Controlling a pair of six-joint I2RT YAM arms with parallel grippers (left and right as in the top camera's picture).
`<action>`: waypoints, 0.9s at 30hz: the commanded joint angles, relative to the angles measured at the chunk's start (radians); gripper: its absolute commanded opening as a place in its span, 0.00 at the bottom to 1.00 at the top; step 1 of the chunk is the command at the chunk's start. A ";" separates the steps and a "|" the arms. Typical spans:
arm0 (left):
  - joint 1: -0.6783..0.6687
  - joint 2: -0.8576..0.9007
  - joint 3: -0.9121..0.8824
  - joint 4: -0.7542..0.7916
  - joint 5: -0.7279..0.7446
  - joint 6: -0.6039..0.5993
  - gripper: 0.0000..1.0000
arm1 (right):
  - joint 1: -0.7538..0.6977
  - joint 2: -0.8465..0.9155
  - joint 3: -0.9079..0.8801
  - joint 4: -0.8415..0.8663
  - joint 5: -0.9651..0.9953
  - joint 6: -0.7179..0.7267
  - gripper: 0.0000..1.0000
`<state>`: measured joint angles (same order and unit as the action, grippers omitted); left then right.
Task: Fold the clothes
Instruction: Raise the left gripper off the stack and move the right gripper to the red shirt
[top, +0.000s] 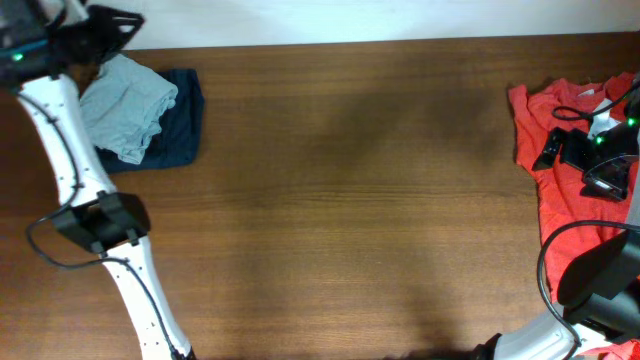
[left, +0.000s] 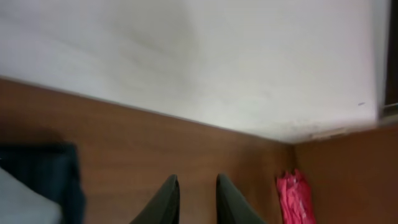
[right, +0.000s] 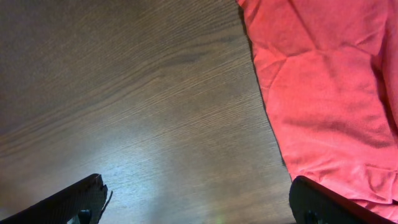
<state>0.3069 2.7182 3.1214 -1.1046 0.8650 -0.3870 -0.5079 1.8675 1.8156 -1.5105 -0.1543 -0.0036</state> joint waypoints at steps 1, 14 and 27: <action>-0.065 -0.054 0.018 -0.061 -0.204 -0.010 0.23 | -0.003 -0.007 0.002 0.000 0.009 -0.002 0.99; -0.196 -0.054 0.007 -0.210 -0.470 -0.009 0.99 | -0.003 -0.007 0.002 0.000 0.009 -0.002 0.99; -0.207 -0.054 0.007 -0.229 -0.470 -0.009 0.99 | -0.003 -0.007 0.002 0.000 0.009 -0.002 0.99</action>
<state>0.1009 2.6926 3.1210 -1.3331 0.4099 -0.3977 -0.5079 1.8675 1.8156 -1.5108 -0.1543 -0.0044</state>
